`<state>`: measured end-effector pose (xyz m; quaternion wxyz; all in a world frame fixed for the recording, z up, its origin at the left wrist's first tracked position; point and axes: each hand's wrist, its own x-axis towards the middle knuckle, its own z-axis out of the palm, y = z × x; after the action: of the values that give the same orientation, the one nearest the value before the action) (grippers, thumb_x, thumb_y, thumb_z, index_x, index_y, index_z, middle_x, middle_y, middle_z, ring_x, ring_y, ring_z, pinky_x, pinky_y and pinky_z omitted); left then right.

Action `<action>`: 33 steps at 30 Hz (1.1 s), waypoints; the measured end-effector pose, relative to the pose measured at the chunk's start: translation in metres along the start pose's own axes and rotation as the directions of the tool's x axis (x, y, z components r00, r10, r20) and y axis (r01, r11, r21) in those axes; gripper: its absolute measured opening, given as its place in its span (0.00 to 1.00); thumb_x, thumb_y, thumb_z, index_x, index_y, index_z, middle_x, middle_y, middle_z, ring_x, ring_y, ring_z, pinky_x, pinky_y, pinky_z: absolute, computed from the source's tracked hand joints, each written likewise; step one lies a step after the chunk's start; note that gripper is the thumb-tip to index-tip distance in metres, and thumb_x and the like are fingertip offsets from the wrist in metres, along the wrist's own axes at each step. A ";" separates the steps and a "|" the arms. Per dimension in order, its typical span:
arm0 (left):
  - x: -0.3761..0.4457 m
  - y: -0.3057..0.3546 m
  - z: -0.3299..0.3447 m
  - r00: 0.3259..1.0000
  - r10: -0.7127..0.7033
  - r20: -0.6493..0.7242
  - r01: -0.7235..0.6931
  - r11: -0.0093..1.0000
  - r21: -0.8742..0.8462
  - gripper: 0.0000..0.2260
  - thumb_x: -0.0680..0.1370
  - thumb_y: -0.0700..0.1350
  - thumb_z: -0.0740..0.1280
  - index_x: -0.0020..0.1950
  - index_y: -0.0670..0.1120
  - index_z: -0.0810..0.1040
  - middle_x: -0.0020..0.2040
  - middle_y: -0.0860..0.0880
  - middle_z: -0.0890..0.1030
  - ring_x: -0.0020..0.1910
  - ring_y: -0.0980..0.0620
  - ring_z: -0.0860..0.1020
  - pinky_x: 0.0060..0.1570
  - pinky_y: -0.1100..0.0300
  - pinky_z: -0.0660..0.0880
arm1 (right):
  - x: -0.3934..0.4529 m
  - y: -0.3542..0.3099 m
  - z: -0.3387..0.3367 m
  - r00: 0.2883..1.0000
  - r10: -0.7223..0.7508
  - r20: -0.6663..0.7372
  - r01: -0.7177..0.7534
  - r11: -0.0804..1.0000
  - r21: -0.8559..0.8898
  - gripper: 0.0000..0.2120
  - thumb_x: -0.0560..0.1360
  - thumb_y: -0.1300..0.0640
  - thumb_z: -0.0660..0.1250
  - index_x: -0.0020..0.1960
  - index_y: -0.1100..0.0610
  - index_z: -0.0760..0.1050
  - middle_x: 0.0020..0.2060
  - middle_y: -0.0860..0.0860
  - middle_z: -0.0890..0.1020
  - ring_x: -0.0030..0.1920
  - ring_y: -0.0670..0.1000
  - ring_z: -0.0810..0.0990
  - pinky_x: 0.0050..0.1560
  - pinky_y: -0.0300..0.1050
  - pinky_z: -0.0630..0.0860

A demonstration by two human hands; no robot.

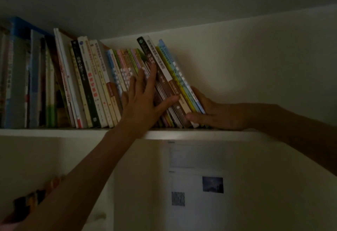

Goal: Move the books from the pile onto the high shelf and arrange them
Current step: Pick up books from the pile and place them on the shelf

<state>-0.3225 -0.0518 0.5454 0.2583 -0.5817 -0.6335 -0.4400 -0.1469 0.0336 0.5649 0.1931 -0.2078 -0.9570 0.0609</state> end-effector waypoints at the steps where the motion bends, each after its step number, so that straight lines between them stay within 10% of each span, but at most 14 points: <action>1: -0.002 0.003 -0.002 1.000 0.000 -0.007 0.000 1.000 -0.004 0.42 0.65 0.70 0.52 0.74 0.60 0.37 0.77 0.46 0.40 0.76 0.45 0.41 0.71 0.41 0.41 | -0.003 -0.003 0.000 0.999 0.041 -0.021 -0.043 0.997 -0.071 0.52 0.65 0.26 0.53 0.75 0.50 0.30 0.76 0.47 0.49 0.74 0.48 0.57 0.74 0.50 0.57; 5: -0.025 0.023 -0.002 0.946 0.252 -0.204 -0.261 0.965 -0.015 0.34 0.75 0.66 0.55 0.75 0.48 0.59 0.75 0.39 0.58 0.73 0.41 0.57 0.71 0.44 0.57 | -0.037 -0.037 -0.009 0.957 0.091 -0.274 -0.140 0.976 -0.165 0.30 0.75 0.38 0.54 0.72 0.54 0.62 0.68 0.52 0.71 0.64 0.51 0.72 0.65 0.43 0.67; 9: -0.075 0.062 0.013 0.880 0.376 -0.291 -0.462 0.819 -0.339 0.15 0.77 0.51 0.61 0.59 0.46 0.75 0.53 0.51 0.76 0.52 0.60 0.73 0.52 0.75 0.67 | -0.112 -0.043 0.017 0.741 0.056 -0.669 -0.114 0.993 -0.043 0.18 0.76 0.44 0.60 0.65 0.47 0.69 0.58 0.41 0.74 0.57 0.39 0.70 0.49 0.22 0.63; 12: -0.127 0.090 0.043 0.900 0.408 -0.152 -0.411 0.682 -0.605 0.05 0.77 0.48 0.63 0.52 0.53 0.75 0.45 0.63 0.75 0.43 0.69 0.74 0.39 0.77 0.68 | -0.186 -0.026 0.056 0.650 0.135 -0.748 -0.233 0.972 -0.028 0.11 0.77 0.49 0.62 0.58 0.50 0.74 0.52 0.41 0.77 0.52 0.37 0.73 0.52 0.23 0.65; 17: -0.239 0.125 0.146 0.808 0.529 0.259 -0.133 0.592 -0.795 0.07 0.74 0.54 0.61 0.49 0.55 0.75 0.44 0.65 0.75 0.42 0.68 0.76 0.35 0.74 0.69 | -0.331 0.020 0.155 0.578 0.564 -0.590 -0.573 0.795 0.199 0.04 0.74 0.50 0.64 0.49 0.47 0.75 0.45 0.49 0.82 0.44 0.37 0.76 0.42 0.26 0.70; 21: -0.349 0.154 0.243 0.572 0.512 0.640 0.157 0.698 -0.699 0.02 0.75 0.50 0.64 0.45 0.55 0.75 0.42 0.60 0.77 0.39 0.66 0.76 0.36 0.70 0.71 | -0.461 0.058 0.241 0.293 0.926 -0.236 -0.880 0.358 0.312 0.09 0.77 0.56 0.62 0.56 0.51 0.76 0.51 0.53 0.79 0.50 0.48 0.77 0.47 0.34 0.70; 25: -0.434 0.192 0.304 0.306 0.468 0.829 0.294 0.782 -0.550 0.04 0.77 0.43 0.66 0.43 0.52 0.75 0.43 0.51 0.79 0.37 0.58 0.77 0.38 0.73 0.69 | -0.573 0.084 0.285 0.010 0.999 -0.044 -0.956 0.022 0.291 0.14 0.78 0.57 0.61 0.62 0.59 0.74 0.55 0.58 0.79 0.52 0.56 0.78 0.46 0.40 0.71; 33: -0.517 0.326 0.392 0.011 0.370 0.929 0.480 0.813 -0.329 0.05 0.78 0.43 0.64 0.43 0.46 0.77 0.40 0.49 0.79 0.41 0.52 0.78 0.43 0.61 0.72 | -0.735 0.163 0.307 -0.250 0.959 0.129 -0.866 -0.282 0.414 0.07 0.76 0.65 0.62 0.51 0.63 0.77 0.49 0.59 0.80 0.48 0.55 0.78 0.44 0.39 0.68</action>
<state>0.1629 0.0004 0.0071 -0.4733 -0.7342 -0.4806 -0.0775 0.4092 -0.1393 -0.0024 0.2275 -0.8411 -0.3617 0.3318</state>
